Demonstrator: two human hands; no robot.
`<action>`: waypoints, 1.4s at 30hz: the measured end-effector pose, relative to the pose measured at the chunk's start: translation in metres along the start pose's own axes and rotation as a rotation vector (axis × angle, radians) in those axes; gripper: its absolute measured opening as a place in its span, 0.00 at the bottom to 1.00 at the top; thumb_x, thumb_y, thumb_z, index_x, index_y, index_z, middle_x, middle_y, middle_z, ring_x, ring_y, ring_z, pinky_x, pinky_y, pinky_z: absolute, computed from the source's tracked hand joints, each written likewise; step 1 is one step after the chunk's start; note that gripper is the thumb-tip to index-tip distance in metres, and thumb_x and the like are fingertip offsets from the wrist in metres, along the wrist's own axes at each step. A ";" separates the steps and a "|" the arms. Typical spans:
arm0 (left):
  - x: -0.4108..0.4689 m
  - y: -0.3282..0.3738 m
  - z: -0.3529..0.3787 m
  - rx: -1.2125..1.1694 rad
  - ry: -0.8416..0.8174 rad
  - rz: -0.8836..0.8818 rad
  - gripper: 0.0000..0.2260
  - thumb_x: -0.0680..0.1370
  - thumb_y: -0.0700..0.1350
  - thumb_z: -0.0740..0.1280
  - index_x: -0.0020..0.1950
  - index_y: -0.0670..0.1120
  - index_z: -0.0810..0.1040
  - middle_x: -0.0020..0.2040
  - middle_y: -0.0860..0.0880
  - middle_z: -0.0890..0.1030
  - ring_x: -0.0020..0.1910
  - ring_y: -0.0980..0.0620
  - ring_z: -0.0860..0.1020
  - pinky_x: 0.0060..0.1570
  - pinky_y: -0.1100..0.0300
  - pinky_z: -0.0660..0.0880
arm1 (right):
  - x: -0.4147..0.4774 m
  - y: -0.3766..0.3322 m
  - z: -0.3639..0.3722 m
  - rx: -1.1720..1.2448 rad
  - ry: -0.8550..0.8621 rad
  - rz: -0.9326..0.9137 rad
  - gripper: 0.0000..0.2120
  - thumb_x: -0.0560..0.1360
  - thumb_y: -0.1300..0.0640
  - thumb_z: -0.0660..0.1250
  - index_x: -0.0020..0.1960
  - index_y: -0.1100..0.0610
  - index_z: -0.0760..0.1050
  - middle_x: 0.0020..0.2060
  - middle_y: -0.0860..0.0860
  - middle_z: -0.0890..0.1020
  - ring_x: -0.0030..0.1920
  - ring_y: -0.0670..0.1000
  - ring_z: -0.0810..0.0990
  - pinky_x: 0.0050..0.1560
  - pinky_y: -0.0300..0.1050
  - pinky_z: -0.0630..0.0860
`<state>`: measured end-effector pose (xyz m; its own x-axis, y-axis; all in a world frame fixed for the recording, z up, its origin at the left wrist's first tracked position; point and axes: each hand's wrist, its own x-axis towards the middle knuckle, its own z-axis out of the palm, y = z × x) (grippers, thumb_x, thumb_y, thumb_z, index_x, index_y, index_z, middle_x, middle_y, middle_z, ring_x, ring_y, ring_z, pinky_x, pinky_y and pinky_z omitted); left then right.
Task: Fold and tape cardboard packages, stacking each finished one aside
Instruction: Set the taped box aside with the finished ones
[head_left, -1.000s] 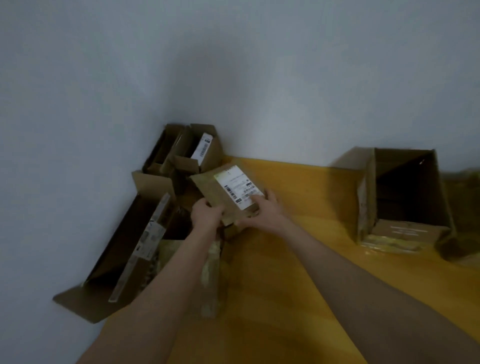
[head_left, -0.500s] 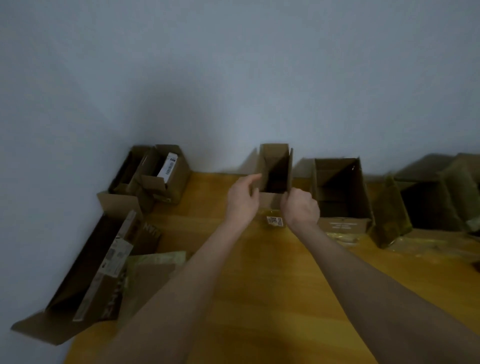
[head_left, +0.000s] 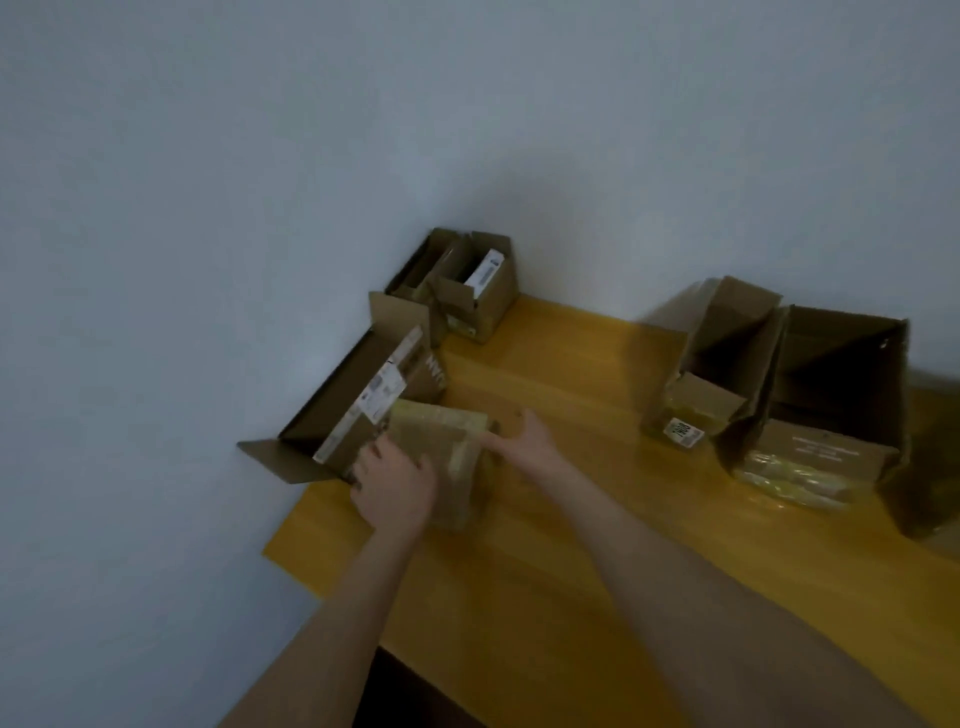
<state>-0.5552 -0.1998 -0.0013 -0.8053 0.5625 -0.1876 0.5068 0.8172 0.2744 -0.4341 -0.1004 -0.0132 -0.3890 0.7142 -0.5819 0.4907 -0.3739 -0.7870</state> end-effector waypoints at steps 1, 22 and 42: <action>0.005 -0.015 0.001 -0.025 -0.068 -0.063 0.31 0.79 0.54 0.63 0.76 0.42 0.55 0.74 0.40 0.60 0.72 0.40 0.60 0.68 0.44 0.63 | 0.003 0.004 0.009 0.075 -0.014 0.019 0.44 0.72 0.46 0.72 0.78 0.53 0.50 0.76 0.54 0.58 0.74 0.58 0.60 0.70 0.57 0.65; 0.102 0.033 -0.039 0.255 -0.049 0.263 0.31 0.78 0.51 0.65 0.75 0.40 0.57 0.66 0.41 0.72 0.63 0.43 0.73 0.50 0.51 0.73 | 0.027 -0.012 -0.078 -0.594 0.752 -0.011 0.15 0.77 0.51 0.67 0.61 0.51 0.72 0.61 0.56 0.67 0.60 0.57 0.69 0.54 0.49 0.75; 0.030 0.165 0.000 0.177 -0.063 0.629 0.21 0.79 0.48 0.65 0.70 0.46 0.66 0.65 0.44 0.71 0.61 0.45 0.72 0.47 0.54 0.72 | -0.003 -0.024 -0.125 -0.801 0.628 -0.204 0.19 0.77 0.61 0.63 0.67 0.51 0.70 0.64 0.55 0.67 0.63 0.56 0.66 0.56 0.50 0.76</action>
<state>-0.4959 -0.0480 0.0385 -0.3220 0.9416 -0.0983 0.9223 0.3355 0.1919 -0.3468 -0.0192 0.0325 -0.1587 0.9855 -0.0605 0.9251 0.1271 -0.3578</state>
